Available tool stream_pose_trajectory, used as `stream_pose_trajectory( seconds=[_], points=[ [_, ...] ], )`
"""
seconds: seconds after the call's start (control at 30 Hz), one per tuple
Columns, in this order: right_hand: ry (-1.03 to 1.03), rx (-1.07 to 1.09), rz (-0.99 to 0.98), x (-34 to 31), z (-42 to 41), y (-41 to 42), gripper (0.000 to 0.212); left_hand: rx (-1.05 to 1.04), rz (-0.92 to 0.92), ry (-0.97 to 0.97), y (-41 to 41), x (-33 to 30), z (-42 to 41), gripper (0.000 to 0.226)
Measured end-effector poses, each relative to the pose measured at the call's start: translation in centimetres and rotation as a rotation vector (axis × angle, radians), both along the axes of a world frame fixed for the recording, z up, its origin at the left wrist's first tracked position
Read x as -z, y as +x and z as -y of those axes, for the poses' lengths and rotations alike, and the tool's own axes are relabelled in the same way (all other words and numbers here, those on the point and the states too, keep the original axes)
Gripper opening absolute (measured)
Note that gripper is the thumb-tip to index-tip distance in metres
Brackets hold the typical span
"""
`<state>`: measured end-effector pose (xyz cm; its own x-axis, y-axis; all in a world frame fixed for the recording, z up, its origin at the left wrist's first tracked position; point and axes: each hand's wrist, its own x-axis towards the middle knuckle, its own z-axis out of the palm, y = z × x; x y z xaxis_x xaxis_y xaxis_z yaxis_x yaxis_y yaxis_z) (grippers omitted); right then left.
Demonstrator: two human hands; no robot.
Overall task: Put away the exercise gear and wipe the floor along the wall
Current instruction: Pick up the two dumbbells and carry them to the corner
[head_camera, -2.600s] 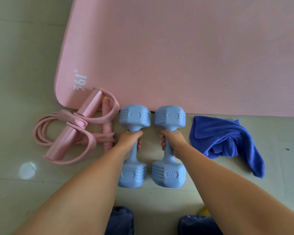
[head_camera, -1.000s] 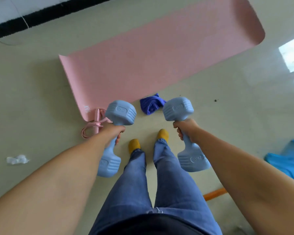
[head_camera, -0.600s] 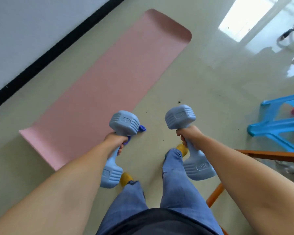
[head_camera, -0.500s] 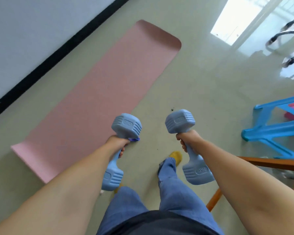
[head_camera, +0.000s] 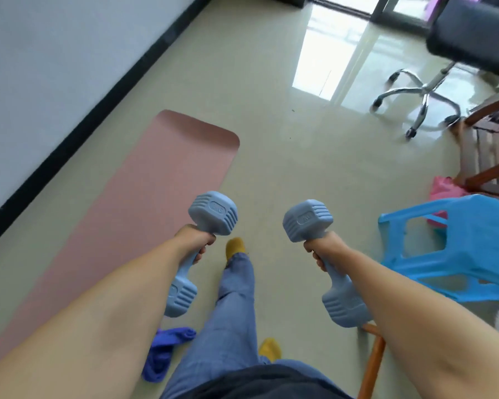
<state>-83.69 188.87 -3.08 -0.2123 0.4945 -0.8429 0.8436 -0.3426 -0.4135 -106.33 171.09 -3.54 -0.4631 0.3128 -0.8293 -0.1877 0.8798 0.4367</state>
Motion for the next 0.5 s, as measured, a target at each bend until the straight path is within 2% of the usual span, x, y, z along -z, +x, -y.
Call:
stream_pose_trajectory(
  seconds=[0.13, 0.23, 0.5],
  points=[
    [0.071, 0.025, 0.026, -0.1, -8.9, -4.2, 0.010, 0.127, -0.034, 0.021, -6.4, 0.4, -9.8, 0.009],
    [0.073, 0.057, 0.054, -1.2, -15.2, -8.3, 0.009, 0.227, 0.031, 0.011, -10.6, -0.7, -17.1, 0.007],
    [0.072, 0.135, 0.055, -2.5, -29.3, -18.2, 0.011, 0.398, 0.069, 0.029, -20.5, -1.7, -33.3, 0.005]
  ],
)
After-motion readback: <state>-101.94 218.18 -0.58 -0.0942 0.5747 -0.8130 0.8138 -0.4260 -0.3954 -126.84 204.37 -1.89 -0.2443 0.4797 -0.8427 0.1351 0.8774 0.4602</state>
